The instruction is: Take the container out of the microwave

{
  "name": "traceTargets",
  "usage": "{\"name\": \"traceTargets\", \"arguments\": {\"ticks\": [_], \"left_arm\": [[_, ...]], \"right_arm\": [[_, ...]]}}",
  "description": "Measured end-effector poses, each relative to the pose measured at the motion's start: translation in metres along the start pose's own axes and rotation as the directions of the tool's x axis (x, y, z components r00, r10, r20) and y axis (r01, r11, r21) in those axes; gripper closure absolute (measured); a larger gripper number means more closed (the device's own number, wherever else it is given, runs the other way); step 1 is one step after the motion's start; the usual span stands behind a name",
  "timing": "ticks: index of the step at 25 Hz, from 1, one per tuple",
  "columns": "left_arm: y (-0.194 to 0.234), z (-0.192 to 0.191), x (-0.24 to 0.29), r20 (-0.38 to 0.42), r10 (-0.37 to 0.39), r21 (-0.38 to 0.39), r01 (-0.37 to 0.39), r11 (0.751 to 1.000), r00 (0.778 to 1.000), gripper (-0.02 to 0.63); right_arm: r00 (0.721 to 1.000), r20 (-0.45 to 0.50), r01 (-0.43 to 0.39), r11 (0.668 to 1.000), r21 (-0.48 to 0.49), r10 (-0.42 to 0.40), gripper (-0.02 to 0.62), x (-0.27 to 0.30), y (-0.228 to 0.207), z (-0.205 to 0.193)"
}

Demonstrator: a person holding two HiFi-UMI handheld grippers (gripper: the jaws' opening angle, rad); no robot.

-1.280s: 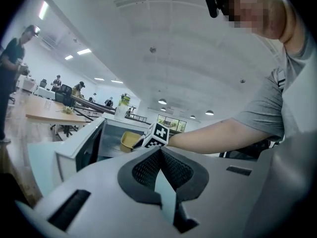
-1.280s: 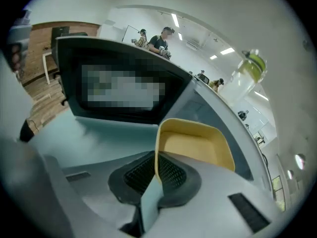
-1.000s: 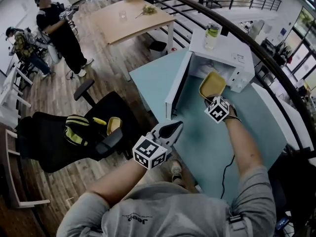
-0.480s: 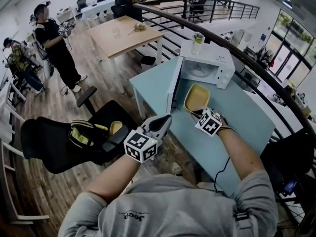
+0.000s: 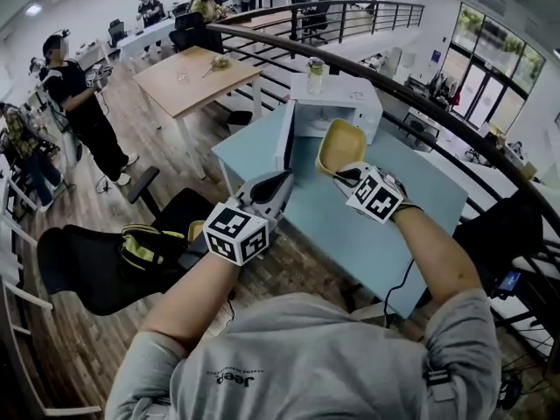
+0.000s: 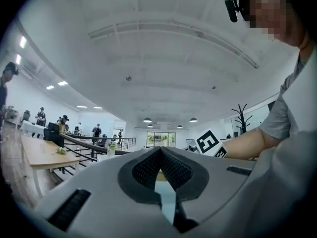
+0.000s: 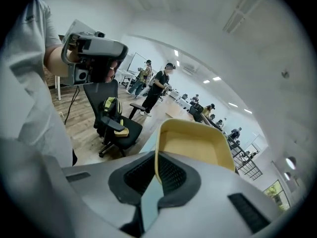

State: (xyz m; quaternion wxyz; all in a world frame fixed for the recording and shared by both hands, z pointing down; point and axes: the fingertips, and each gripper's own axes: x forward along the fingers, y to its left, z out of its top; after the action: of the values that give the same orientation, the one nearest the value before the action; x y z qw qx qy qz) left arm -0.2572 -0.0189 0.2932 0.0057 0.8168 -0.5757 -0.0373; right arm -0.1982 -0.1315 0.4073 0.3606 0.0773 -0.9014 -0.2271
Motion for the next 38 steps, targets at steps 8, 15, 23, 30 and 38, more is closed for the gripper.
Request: {"name": "traceTargets", "arguments": {"ticks": [8,15,23,30,38], "left_arm": [[-0.018,0.067,0.065,0.056,-0.059,0.006,0.059,0.998,0.997,0.6],[-0.049,0.109,0.151,0.085,-0.136,0.025,0.134,0.991,0.987,0.6],[-0.09,0.128,0.238,0.079,-0.245,0.036,0.243,0.969,0.966,0.6],[-0.117,0.142,0.285,0.077,-0.322,0.046,0.319,0.947,0.944,0.6],[-0.167,0.136,0.341,0.053,-0.393,0.052,0.39,0.919,0.918,0.6]], "right_arm": [[0.993,0.05,0.105,0.994,-0.021,-0.103,0.569,-0.088,-0.065,0.011],[0.977,0.059,0.206,0.979,-0.01,-0.205,0.569,-0.16,-0.139,-0.011],[0.95,0.048,0.307,0.951,0.013,-0.308,0.569,-0.213,-0.194,-0.047],[0.927,0.023,0.373,0.927,0.022,-0.374,0.569,-0.247,-0.225,-0.063],[0.899,-0.022,0.439,0.897,0.06,-0.438,0.569,-0.295,-0.252,-0.116]]}}
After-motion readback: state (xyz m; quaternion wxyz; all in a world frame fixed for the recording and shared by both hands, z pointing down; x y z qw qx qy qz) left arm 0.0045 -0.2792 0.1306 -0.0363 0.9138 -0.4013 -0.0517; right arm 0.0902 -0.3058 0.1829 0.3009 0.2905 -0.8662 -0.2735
